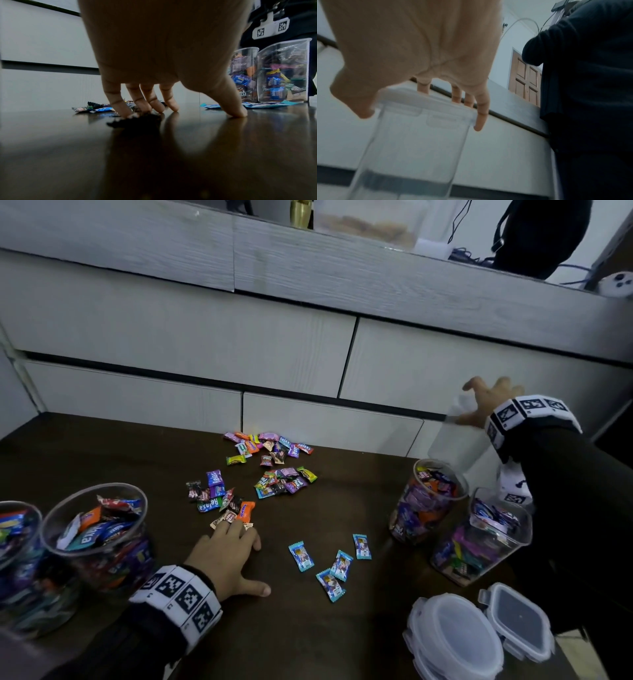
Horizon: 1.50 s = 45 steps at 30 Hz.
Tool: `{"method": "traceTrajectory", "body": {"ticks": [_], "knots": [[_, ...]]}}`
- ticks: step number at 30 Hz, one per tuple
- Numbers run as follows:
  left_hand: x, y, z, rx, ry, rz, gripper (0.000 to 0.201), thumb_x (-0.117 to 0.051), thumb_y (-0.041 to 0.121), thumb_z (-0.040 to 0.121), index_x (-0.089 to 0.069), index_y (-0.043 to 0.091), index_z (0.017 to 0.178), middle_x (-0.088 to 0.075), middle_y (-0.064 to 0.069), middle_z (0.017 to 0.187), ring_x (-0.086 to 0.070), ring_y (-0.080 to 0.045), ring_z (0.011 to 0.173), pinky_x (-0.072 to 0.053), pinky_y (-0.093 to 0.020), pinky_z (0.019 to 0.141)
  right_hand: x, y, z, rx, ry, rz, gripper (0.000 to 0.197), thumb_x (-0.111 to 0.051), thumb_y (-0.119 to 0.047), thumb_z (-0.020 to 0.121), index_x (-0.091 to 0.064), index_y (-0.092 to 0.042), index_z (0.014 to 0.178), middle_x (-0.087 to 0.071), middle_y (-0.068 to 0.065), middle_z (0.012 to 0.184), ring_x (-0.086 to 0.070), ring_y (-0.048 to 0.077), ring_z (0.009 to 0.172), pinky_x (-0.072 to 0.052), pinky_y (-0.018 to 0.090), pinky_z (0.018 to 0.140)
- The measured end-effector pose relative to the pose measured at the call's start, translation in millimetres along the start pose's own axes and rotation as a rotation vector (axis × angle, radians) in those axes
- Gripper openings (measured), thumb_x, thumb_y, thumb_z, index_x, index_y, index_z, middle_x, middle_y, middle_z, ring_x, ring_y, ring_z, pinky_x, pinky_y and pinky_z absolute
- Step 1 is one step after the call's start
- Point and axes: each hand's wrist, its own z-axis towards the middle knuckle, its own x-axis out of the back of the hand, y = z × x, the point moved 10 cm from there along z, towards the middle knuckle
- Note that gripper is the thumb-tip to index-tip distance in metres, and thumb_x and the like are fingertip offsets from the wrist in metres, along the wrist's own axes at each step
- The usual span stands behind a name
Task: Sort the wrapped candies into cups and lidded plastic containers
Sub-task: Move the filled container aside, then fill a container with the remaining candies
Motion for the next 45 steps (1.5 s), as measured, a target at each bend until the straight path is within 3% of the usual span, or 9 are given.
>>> {"method": "traceTrajectory", "body": {"ticks": [5, 10, 17, 26, 29, 35, 38, 40, 45], "knots": [[0, 1, -6, -0.001, 0.034, 0.005, 0.071, -0.061, 0.072, 0.074, -0.038, 0.037, 0.131, -0.034, 0.005, 0.137, -0.033, -0.015, 0.128, -0.039, -0.035, 0.1, 76, -53, -34, 0.229, 0.083, 0.167, 0.063, -0.071, -0.046, 0.077, -0.046, -0.028, 0.132, -0.041, 0.023, 0.126, -0.041, 0.042, 0.116, -0.036, 0.046, 0.098], [-4, 2, -19, -0.008, 0.034, -0.036, 0.073, -0.062, 0.066, 0.079, -0.035, 0.033, 0.139, -0.031, 0.004, 0.144, -0.031, -0.016, 0.133, -0.037, -0.035, 0.106, 104, -130, -120, 0.512, -0.014, 0.236, 0.063, -0.069, -0.046, 0.079, -0.044, -0.032, 0.134, -0.044, 0.017, 0.122, -0.041, 0.034, 0.116, -0.037, 0.041, 0.1], [1, 1, -47, -0.043, 0.049, -0.335, 0.103, -0.076, 0.062, 0.069, -0.024, 0.025, 0.15, -0.033, 0.003, 0.154, -0.036, -0.015, 0.139, -0.032, -0.038, 0.114, 67, -204, -251, 0.802, -0.247, 0.351, 0.061, -0.071, -0.04, 0.078, -0.045, -0.035, 0.134, -0.041, 0.006, 0.118, -0.04, 0.025, 0.114, -0.038, 0.044, 0.102], [29, 22, -94, -0.437, 0.297, -0.893, 0.132, -0.082, 0.076, 0.036, -0.02, 0.035, 0.145, -0.04, 0.014, 0.146, -0.036, 0.002, 0.136, -0.029, -0.025, 0.114, 15, -250, -340, 1.054, -0.374, 0.352, 0.066, -0.074, -0.037, 0.075, -0.045, -0.038, 0.134, -0.035, 0.006, 0.13, -0.031, 0.021, 0.115, -0.038, 0.043, 0.101], [29, 26, -100, -0.451, 0.315, -1.013, 0.129, -0.087, 0.069, 0.037, -0.023, 0.035, 0.144, -0.047, 0.022, 0.136, -0.044, 0.012, 0.125, -0.036, -0.014, 0.105, 10, -256, -346, 1.069, -0.363, 0.378, 0.068, -0.075, -0.037, 0.075, -0.044, -0.039, 0.135, -0.034, 0.006, 0.132, -0.031, 0.023, 0.119, -0.037, 0.046, 0.101], [25, 31, -98, -0.446, 0.313, -1.18, 0.099, -0.096, 0.039, 0.049, -0.048, 0.021, 0.133, -0.066, 0.004, 0.124, -0.06, -0.012, 0.119, -0.049, -0.033, 0.1, 16, -254, -335, 0.971, -0.389, 0.591, 0.068, -0.072, -0.043, 0.08, -0.042, -0.026, 0.138, -0.047, 0.0, 0.131, -0.041, 0.009, 0.116, -0.035, 0.022, 0.098], [21, 28, -96, -0.42, 0.322, -1.192, 0.102, -0.096, 0.044, 0.048, -0.048, 0.018, 0.134, -0.066, 0.004, 0.125, -0.059, -0.012, 0.121, -0.048, -0.03, 0.102, 17, -248, -310, 0.73, -0.36, 0.757, 0.032, -0.05, -0.037, 0.097, -0.06, -0.01, 0.111, -0.063, 0.006, 0.107, -0.054, 0.015, 0.096, -0.038, 0.025, 0.081], [17, 28, -94, -0.403, 0.301, -1.173, 0.104, -0.095, 0.046, 0.048, -0.047, 0.019, 0.136, -0.066, 0.004, 0.125, -0.059, -0.011, 0.12, -0.047, -0.036, 0.104, 7, -251, -297, 0.616, -0.344, 0.687, 0.041, -0.038, -0.034, 0.102, -0.064, -0.004, 0.096, -0.064, 0.013, 0.099, -0.056, 0.025, 0.093, -0.033, 0.028, 0.073], [13, 32, -94, -0.388, 0.233, -1.142, 0.1, -0.095, 0.038, 0.049, -0.047, 0.018, 0.135, -0.068, 0.0, 0.121, -0.062, -0.014, 0.116, -0.049, -0.045, 0.102, -27, -273, -288, 0.506, -0.464, 0.485, 0.036, -0.029, -0.027, 0.1, -0.05, -0.007, 0.078, -0.059, 0.023, 0.112, -0.053, 0.03, 0.099, -0.038, 0.033, 0.082]]}}
